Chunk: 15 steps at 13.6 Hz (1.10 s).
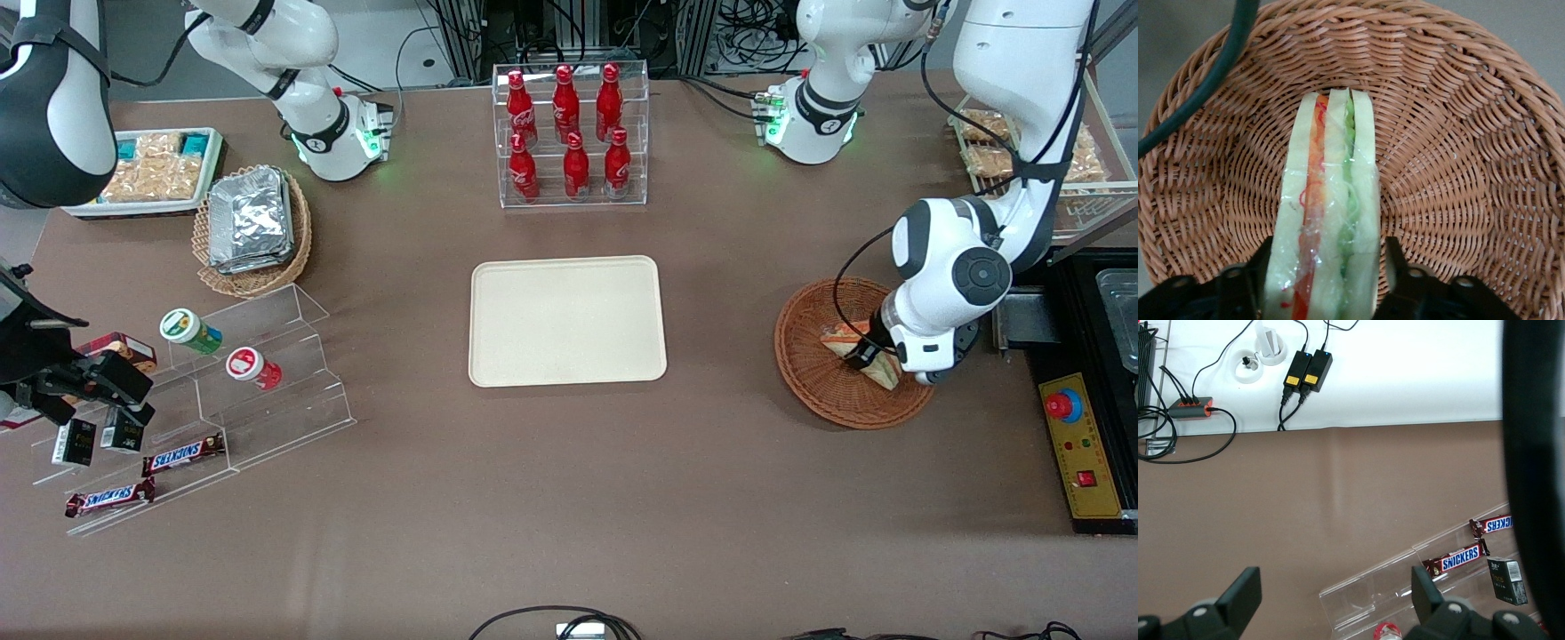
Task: Place sandwich from basket to tray
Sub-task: 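Close the left gripper on the sandwich and lift it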
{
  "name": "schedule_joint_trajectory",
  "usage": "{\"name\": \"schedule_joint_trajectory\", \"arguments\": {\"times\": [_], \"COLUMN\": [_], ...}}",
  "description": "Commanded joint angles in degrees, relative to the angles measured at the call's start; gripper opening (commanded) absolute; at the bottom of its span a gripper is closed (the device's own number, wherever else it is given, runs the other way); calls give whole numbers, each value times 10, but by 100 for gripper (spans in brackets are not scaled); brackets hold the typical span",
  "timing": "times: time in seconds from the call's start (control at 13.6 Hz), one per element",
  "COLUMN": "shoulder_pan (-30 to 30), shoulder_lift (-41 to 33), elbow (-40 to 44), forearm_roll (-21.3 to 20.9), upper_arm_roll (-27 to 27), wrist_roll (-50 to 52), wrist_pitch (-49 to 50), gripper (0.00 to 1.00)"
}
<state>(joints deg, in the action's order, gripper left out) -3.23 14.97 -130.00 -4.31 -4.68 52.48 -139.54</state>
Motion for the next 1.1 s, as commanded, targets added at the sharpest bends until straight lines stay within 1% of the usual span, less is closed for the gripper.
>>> {"name": "schedule_joint_trajectory", "arguments": {"times": [0.0, 0.15, 0.29, 0.51, 0.59, 0.81, 0.88, 1.03], "shoulder_pan": [-1, -2, -1, 5, 6, 6, 6, 6], "shoulder_lift": [-5, -16, -46, -81, -85, -84, -86, -91], "elbow": [-4, -2, 10, 65, 96, 177, 183, 191], "forearm_roll": [-10, -10, -15, -20, -20, -20, -21, -21], "upper_arm_roll": [0, 0, -1, -6, -17, -77, -103, -145], "wrist_roll": [13, 10, 0, -53, -69, -125, -150, -167], "wrist_pitch": [-9, 4, 43, 141, 179, 275, 282, 276], "gripper": [0, 0, 0, 0, 0, 0, 0, 0]}}
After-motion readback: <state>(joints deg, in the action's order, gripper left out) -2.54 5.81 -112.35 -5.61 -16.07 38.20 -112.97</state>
